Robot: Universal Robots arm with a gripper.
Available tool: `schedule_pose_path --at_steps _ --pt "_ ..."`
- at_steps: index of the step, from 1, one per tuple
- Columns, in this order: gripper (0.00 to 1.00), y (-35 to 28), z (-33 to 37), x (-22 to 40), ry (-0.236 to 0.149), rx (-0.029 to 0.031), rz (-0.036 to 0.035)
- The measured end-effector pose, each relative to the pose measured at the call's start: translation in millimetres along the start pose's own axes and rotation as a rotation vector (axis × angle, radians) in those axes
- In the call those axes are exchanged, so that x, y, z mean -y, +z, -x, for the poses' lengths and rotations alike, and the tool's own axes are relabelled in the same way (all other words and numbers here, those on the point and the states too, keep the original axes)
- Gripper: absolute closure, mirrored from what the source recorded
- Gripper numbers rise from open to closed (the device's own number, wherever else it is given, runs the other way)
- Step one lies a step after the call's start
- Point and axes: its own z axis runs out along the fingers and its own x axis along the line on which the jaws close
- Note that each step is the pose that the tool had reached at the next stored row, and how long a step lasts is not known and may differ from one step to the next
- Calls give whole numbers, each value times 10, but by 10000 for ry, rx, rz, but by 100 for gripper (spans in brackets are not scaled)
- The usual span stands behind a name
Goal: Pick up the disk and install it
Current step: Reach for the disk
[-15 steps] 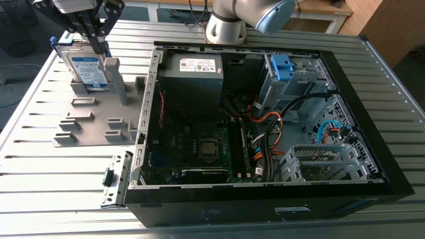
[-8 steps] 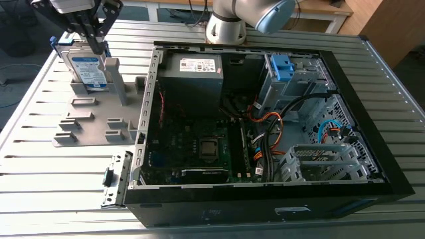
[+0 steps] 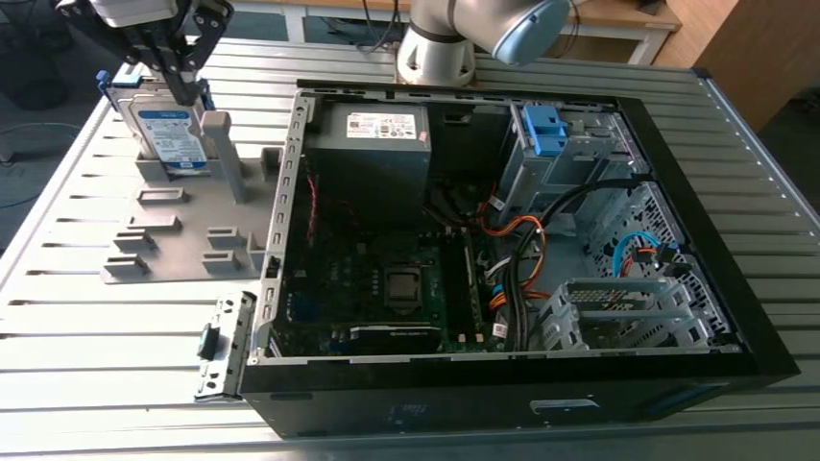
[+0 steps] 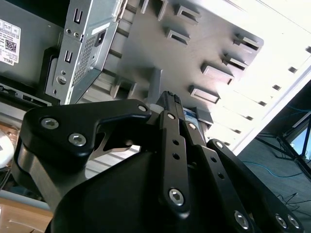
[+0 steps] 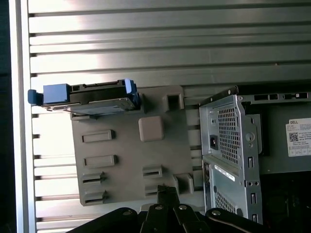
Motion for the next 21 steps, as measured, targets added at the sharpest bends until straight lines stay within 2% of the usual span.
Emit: schedule_pose_path --at_steps 21 --pt "89 16 -115 9 0 1 0"
